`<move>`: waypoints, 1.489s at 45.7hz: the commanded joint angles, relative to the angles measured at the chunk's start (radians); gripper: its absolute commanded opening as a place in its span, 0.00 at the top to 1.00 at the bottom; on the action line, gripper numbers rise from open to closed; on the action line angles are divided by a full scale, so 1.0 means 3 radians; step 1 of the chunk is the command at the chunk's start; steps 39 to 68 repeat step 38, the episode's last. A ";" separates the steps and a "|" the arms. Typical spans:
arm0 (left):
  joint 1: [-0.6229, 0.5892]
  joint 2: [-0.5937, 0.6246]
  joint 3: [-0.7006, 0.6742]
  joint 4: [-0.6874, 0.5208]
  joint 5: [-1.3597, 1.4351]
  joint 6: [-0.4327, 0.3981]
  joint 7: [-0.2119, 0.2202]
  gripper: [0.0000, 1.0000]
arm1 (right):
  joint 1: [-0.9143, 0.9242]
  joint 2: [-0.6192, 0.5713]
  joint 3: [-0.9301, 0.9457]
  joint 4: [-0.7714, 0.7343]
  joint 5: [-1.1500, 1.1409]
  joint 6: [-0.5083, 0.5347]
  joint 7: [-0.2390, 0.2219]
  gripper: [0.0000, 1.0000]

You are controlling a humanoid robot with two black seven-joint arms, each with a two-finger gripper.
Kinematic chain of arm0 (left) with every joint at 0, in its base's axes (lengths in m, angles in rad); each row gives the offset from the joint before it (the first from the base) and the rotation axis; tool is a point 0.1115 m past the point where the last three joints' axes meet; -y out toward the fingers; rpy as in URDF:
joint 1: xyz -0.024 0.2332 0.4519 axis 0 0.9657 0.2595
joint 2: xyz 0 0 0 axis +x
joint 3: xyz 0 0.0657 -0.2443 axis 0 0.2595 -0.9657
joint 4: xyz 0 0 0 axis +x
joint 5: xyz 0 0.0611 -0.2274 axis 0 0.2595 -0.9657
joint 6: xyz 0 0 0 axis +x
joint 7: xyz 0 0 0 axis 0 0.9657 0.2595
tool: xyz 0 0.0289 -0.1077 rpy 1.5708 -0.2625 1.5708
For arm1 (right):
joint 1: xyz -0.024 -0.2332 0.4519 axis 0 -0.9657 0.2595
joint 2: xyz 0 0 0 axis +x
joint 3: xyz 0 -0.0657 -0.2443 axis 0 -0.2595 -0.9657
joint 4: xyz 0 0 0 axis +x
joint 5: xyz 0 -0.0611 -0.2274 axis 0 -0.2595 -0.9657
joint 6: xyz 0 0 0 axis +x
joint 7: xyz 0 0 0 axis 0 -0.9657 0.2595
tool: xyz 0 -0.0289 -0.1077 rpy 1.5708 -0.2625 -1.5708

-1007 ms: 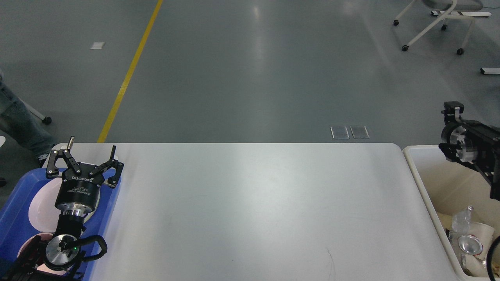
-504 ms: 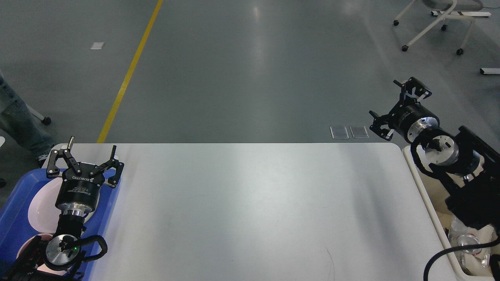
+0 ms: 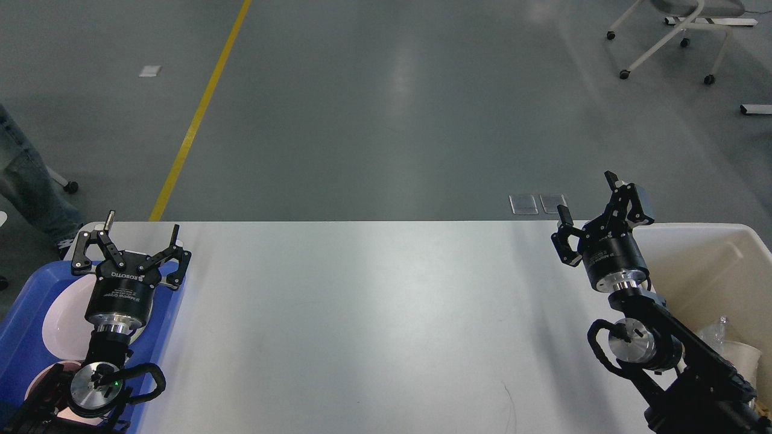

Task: Tidy desktop

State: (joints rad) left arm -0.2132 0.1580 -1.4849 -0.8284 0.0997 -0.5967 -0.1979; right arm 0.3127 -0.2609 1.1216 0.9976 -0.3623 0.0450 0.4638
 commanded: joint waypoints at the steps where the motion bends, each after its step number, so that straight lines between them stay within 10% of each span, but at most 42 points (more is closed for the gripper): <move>1: 0.0000 0.0000 0.0000 0.0000 0.0000 0.0000 0.0000 0.04 | -0.0045 0.0098 0.0035 -0.0063 -0.0019 -0.0247 0.0069 0.00; 14: 0.0000 0.0000 0.0000 0.0000 0.0000 0.0000 0.0000 0.03 | -0.0234 0.0026 0.0050 -0.0063 0.0062 0.0259 0.0121 0.00; 68: 0.0000 0.0000 0.0000 0.0000 0.0000 0.0000 0.0000 0.03 | -0.0260 -0.0051 0.0280 -0.0181 0.0211 0.0223 0.0151 0.00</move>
